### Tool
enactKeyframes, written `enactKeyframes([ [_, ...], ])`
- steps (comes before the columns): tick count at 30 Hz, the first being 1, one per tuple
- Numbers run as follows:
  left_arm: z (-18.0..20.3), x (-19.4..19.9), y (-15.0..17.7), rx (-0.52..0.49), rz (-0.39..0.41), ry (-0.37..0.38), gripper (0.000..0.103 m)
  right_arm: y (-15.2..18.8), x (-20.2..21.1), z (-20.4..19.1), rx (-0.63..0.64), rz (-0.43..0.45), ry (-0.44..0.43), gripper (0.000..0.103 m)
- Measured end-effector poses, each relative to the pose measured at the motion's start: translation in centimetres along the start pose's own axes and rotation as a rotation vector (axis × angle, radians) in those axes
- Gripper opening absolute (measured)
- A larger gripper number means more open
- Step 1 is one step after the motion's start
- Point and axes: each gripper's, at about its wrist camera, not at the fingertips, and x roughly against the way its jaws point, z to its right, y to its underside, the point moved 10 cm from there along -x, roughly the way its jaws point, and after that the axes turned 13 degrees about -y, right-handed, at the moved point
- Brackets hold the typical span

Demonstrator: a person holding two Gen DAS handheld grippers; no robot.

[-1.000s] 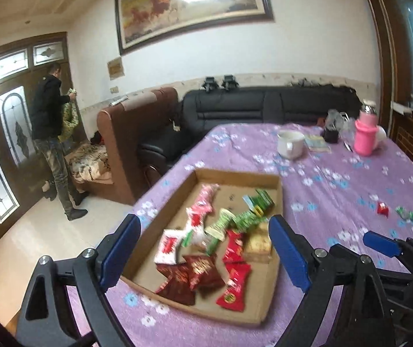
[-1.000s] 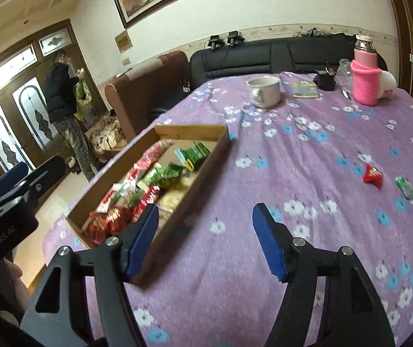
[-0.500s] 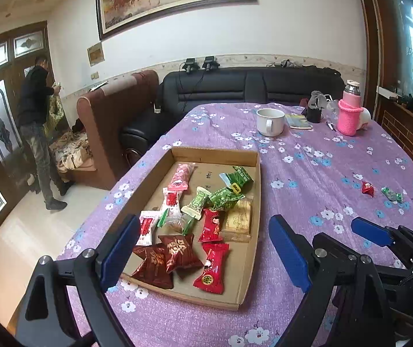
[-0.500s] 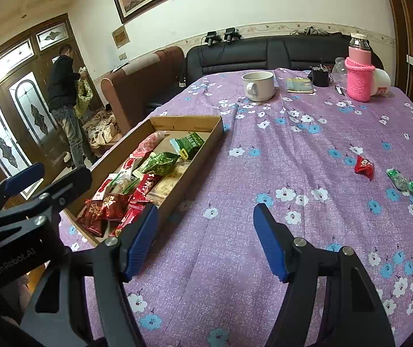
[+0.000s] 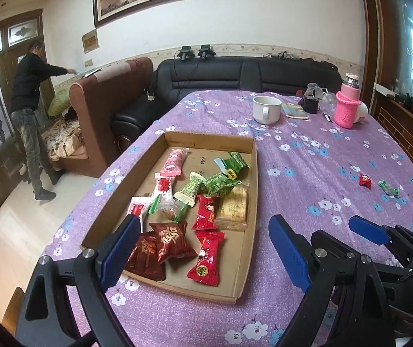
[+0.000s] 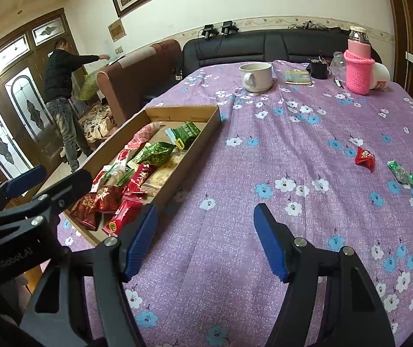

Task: Organize snacks
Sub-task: 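Hold both tools above the box, then move them toward the last snacks, then grasp the red candy with the left tool while the right tool grasps the clear green candy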

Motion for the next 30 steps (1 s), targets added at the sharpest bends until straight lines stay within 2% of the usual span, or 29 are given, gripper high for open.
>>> enactKeyframes([
  [11, 2.3, -0.2, 0.6, -0.05, -0.018, 0.014, 0.09, 0.7, 0.6, 2.5, -0.035, -0.003, 0.024, 0.07],
  [16, 4.8, 0.1, -0.4, -0.107, -0.006, 0.058, 0.09, 0.0, 4.1, 7.1, -0.067, 0.021, 0.061, 0.07],
  [19, 7.6, 0.5, -1.9, -0.123, -0.018, 0.184, 0.09, -1.4, 7.7, 12.7, -0.099, 0.045, 0.139, 0.07],
  [22, 11.3, 0.2, -3.0, -0.114, -0.08, 0.358, 0.09, -2.6, 10.7, 18.7, -0.158, 0.077, 0.234, 0.07],
  [24, 13.8, -0.6, -3.5, -0.116, -0.12, 0.433, 0.09, -3.0, 11.8, 22.3, -0.198, 0.08, 0.281, 0.07],
  [28, 19.3, -2.0, -3.5, -0.164, -0.161, 0.504, 0.09, -3.5, 10.9, 26.3, -0.297, 0.088, 0.234, 0.07],
  [30, 21.8, -2.4, -3.2, -0.2, -0.169, 0.541, 0.09, -3.9, 9.2, 26.9, -0.266, 0.059, 0.228, 0.067],
])
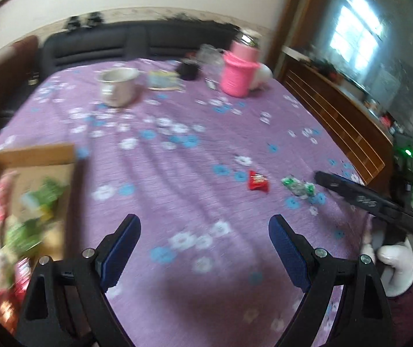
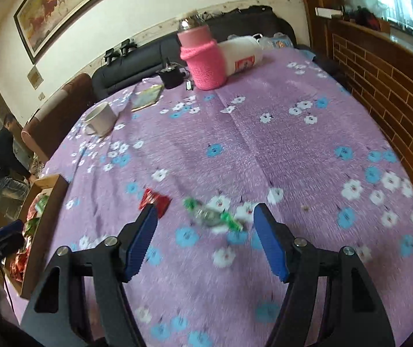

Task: Organize snacks
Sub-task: 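Grasp the red candy with the left tool while the right tool grasps the clear green candy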

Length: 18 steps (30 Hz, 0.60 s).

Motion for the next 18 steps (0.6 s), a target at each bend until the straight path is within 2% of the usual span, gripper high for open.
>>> enactKeyframes([
  [6, 3.9, -4.6, -1.1, -0.038, -0.059, 0.044, 0.09, 1.4, -5.1, -0.2, 0.149, -0.144, 0.054, 0.065],
  [7, 4.3, -5.2, -1.3, -0.045, -0.063, 0.044, 0.09, 1.6, -5.2, -0.2, 0.161, -0.139, 0.057, 0.056],
  [8, 5.0, -6.0, -1.4, -0.057, -0.071, 0.042, 0.09, 1.7, -4.9, 0.0, 0.172, -0.128, 0.065, 0.039],
  [10, 6.0, -7.1, -1.7, -0.08, -0.066, 0.044, 0.09, 1.7, -4.5, 0.5, 0.148, -0.136, 0.052, 0.02],
  [14, 8.6, -8.7, -2.2, -0.158, -0.035, 0.032, 0.09, 1.2, -3.5, 1.9, 0.069, -0.102, 0.03, 0.02],
  [18, 10.3, -10.6, -2.6, -0.217, -0.037, 0.01, 0.09, 0.3, -2.6, 2.8, 0.008, -0.062, 0.001, 0.02],
])
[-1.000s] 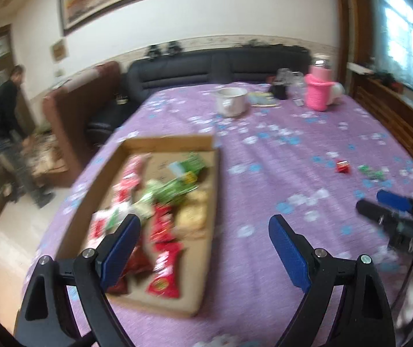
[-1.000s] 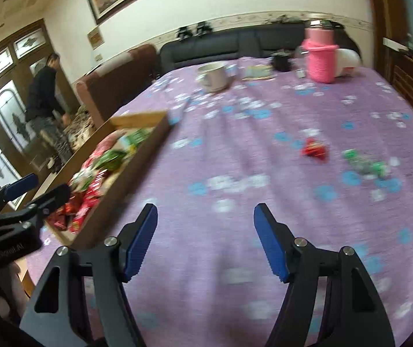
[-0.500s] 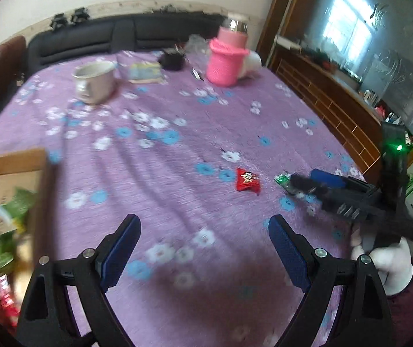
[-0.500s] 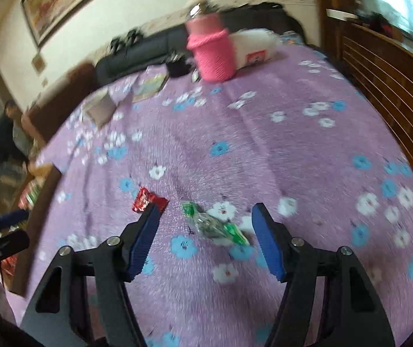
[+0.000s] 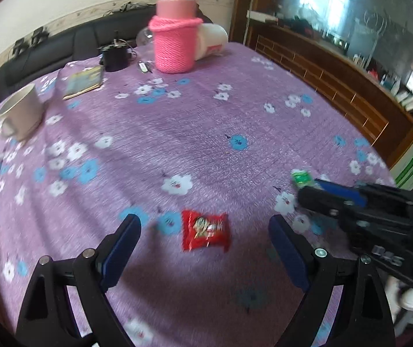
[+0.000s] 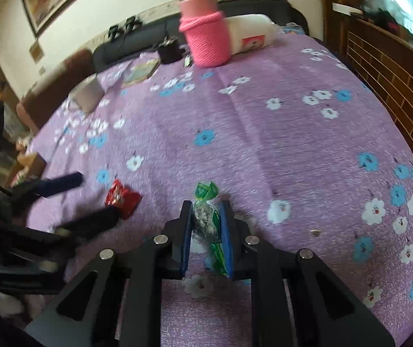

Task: Organize snacks
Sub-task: 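Grasp the red candy with the left tool while the right tool grasps the clear green candy, then carry both candies into the cardboard box and open both tools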

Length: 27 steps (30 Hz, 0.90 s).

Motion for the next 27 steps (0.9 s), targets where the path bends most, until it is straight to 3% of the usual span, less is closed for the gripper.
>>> enactKeyframes([
  [2, 0.8, -0.7, 0.2, -0.024, -0.016, 0.016, 0.07, 0.0, 0.0, 0.2, -0.013, 0.004, -0.008, 0.02],
  [3, 1.1, -1.0, 0.4, -0.039, -0.025, 0.02, 0.047, -0.1, 0.0, 0.4, -0.018, 0.003, -0.008, 0.02],
  [5, 0.6, -0.6, 0.5, -0.052, -0.001, -0.007, 0.036, -0.1, -0.1, 0.6, -0.026, 0.004, -0.011, 0.02],
  [6, 0.2, -0.4, 0.5, -0.046, 0.003, -0.007, 0.022, -0.2, -0.1, 0.6, -0.028, 0.007, -0.012, 0.02],
  [7, -0.2, -0.2, 0.5, -0.031, 0.003, 0.002, 0.018, -0.2, -0.1, 0.6, -0.029, 0.01, -0.011, 0.02],
  [13, -3.6, 2.2, 1.7, 0.076, 0.018, 0.022, 0.017, -0.7, 0.2, 0.0, -0.005, 0.051, -0.013, 0.02],
  [20, -10.5, 9.7, 4.0, 0.256, 0.108, 0.044, 0.017, -1.1, 1.0, -2.6, 0.077, 0.107, -0.04, 0.02],
  [23, -14.8, 12.8, 6.0, 0.329, 0.137, 0.016, 0.017, -0.6, 0.5, -5.2, 0.1, 0.086, -0.071, 0.02],
  [27, -20.7, 15.8, 8.7, 0.397, 0.171, -0.065, 0.017, 0.5, 0.4, -11.6, 0.148, 0.056, -0.172, 0.02],
])
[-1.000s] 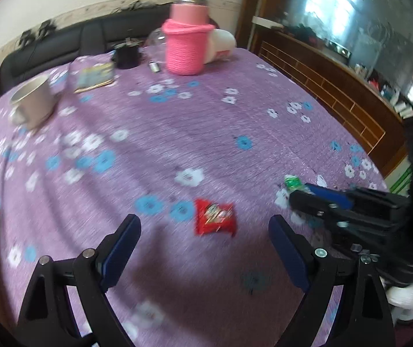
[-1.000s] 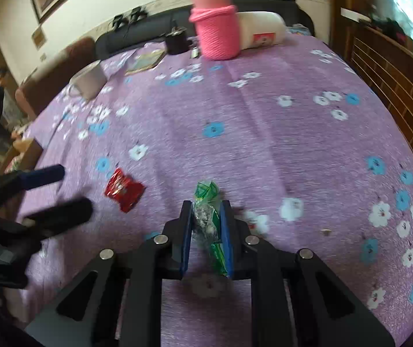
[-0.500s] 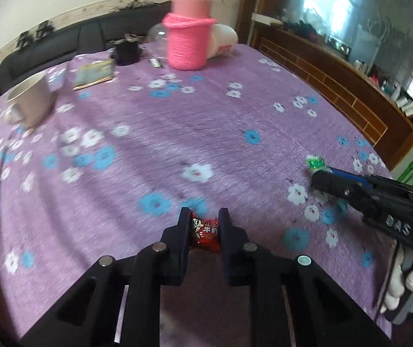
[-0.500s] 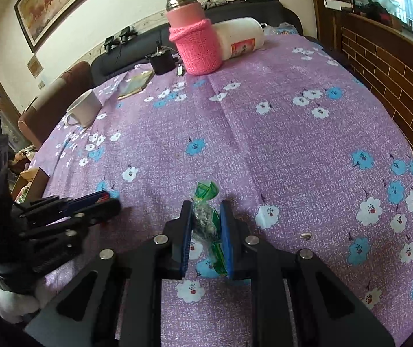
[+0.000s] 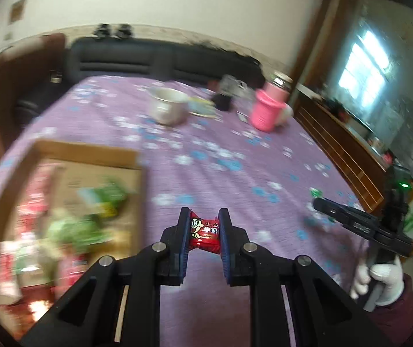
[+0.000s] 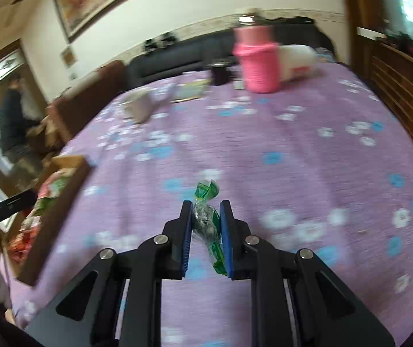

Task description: Organize snacks

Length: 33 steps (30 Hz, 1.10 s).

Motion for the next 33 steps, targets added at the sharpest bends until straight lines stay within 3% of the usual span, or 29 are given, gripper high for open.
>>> enactKeyframes([
  [8, -11.3, 0.7, 0.8, 0.14, 0.008, -0.147, 0.017, 0.4, -5.5, -14.5, 0.09, -0.114, -0.23, 0.021],
  [14, -14.6, -0.6, 3.0, 0.213, -0.038, -0.169, 0.019, 2.7, -11.4, -21.7, 0.127, -0.223, -0.304, 0.021],
  [17, -16.2, -0.7, 3.2, 0.27, -0.03, -0.16, 0.026, 3.2, -13.8, -23.4, 0.135, -0.258, -0.304, 0.021],
  [19, -17.0, -0.5, 3.0, 0.294, -0.024, -0.145, 0.044, 3.0, -15.7, -24.4, 0.149, -0.273, -0.29, 0.021],
  [22, -17.5, 0.1, 2.9, 0.308, -0.002, -0.147, 0.059, 2.6, -18.2, -25.3, 0.157, -0.292, -0.282, 0.021],
  [27, -17.4, 1.2, 3.1, 0.305, 0.023, -0.157, 0.064, 1.1, -20.8, -25.4, 0.136, -0.286, -0.248, 0.024],
  [31, -16.8, 2.8, 2.8, 0.271, 0.072, -0.196, 0.07, -0.4, -18.7, -25.5, 0.142, -0.223, -0.257, 0.043],
  [33, -16.3, 4.1, 2.4, 0.243, 0.12, -0.245, 0.07, -0.8, -17.4, -25.5, 0.159, -0.2, -0.244, 0.044],
])
